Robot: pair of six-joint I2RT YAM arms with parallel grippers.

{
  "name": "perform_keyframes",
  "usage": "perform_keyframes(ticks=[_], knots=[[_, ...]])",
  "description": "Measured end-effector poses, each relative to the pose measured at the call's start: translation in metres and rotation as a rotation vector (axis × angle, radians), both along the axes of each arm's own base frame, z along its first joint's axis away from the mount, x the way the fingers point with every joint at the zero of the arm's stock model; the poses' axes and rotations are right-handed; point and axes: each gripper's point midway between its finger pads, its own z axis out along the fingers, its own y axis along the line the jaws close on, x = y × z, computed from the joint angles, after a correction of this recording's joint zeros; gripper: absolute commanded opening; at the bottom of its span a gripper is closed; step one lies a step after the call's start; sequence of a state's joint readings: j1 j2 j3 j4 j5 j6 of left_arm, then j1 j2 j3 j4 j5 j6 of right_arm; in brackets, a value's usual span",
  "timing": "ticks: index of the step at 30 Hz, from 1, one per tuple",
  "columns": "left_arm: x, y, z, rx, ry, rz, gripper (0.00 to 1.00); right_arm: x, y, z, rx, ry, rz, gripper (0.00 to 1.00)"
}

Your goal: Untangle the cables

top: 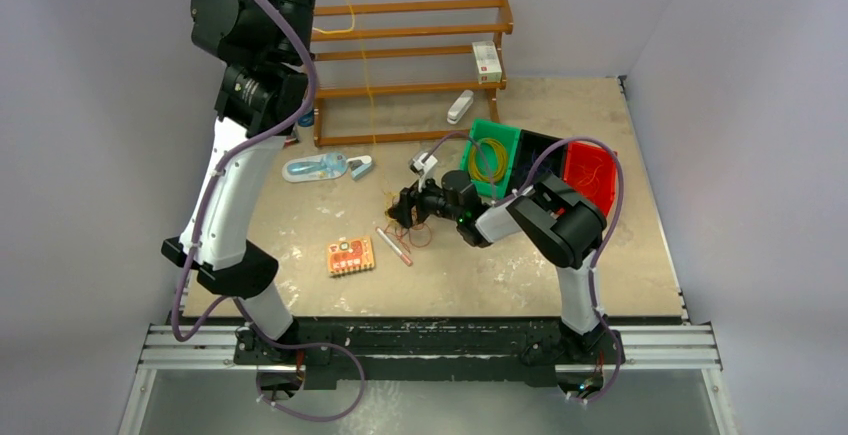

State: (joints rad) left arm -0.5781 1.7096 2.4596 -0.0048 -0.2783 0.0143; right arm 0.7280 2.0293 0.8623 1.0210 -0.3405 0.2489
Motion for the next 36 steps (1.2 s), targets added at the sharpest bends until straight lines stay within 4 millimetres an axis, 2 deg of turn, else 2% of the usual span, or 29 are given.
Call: perform_keyframes(ticks=[10,22,27,36], knots=[[-0.023,0.019,0.035,-0.055,-0.149,0.049,0.00,-0.010,-0.002,-0.012,-0.032,0.028,0.011,0.62],[-0.031,0.032,0.046,-0.034,-0.209,0.137,0.00,-0.018,-0.015,-0.021,-0.040,0.020,-0.020,0.51],[-0.038,0.044,0.054,-0.029,-0.246,0.201,0.00,-0.025,-0.025,-0.022,-0.044,0.016,-0.043,0.51],[-0.047,0.069,0.062,0.000,-0.278,0.373,0.00,-0.026,-0.029,-0.023,-0.041,0.007,-0.064,0.51]])
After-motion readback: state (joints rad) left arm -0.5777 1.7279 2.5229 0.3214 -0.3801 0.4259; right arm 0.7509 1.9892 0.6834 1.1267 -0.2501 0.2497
